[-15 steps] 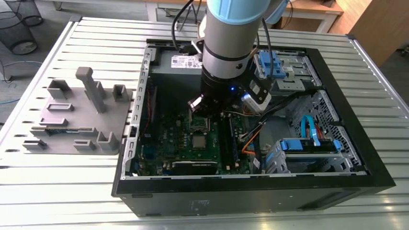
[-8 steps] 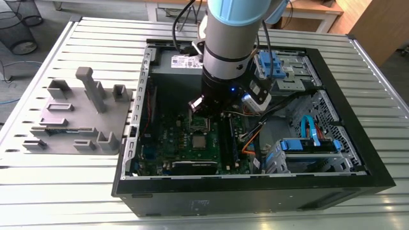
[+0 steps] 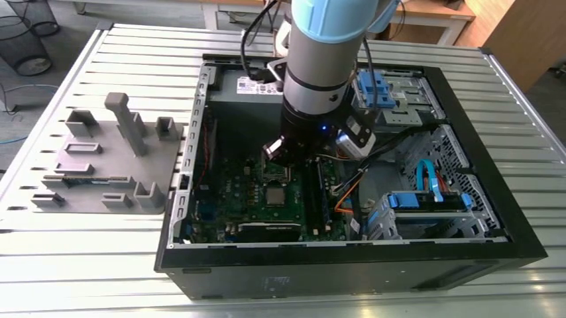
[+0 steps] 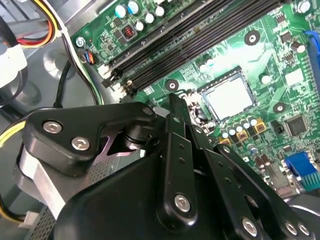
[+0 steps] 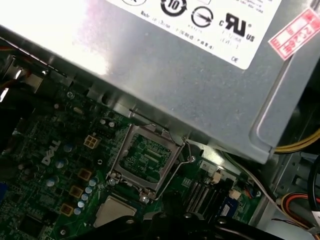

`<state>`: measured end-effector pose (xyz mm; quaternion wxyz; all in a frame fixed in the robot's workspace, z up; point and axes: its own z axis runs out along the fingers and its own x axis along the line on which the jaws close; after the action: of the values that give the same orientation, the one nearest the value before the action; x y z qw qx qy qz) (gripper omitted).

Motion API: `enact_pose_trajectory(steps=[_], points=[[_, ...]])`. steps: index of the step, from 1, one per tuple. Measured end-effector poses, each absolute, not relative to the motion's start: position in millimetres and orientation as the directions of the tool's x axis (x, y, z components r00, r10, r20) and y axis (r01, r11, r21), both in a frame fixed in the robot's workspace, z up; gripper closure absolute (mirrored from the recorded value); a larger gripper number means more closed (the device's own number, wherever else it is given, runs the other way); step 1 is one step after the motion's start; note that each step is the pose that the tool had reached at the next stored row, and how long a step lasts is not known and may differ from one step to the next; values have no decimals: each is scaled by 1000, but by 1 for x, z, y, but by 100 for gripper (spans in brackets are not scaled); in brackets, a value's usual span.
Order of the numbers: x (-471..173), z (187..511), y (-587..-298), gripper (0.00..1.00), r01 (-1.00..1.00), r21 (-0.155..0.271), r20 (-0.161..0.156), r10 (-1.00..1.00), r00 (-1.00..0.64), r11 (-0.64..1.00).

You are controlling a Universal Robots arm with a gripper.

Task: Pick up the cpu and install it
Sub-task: 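Close the cpu cover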

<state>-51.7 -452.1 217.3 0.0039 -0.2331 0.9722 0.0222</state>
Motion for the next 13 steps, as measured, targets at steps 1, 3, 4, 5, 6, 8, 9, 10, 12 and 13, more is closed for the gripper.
enact_pose_trajectory(steps=[1, 3, 4, 5, 6, 8, 9, 10, 12, 13], points=[[-50, 216, -452, 89, -455, 42, -15, -454, -891, 890], [-48, 213, -452, 89, -457, 41, -12, -457, -889, 888], [-48, 212, -452, 89, -457, 41, -12, -457, -889, 888], [-48, 210, -452, 89, -458, 41, -12, -458, -889, 888], [-48, 209, -452, 89, -458, 41, -12, -458, -889, 888], [-48, 207, -452, 89, -458, 41, -12, -458, -889, 888], [-48, 206, -452, 89, -458, 41, -12, -458, -889, 888], [-48, 205, -452, 89, -458, 41, -12, -458, -889, 888], [-49, 204, -452, 89, -458, 41, -12, -458, -889, 888], [-49, 204, -452, 89, -458, 41, -12, -458, -889, 888]])
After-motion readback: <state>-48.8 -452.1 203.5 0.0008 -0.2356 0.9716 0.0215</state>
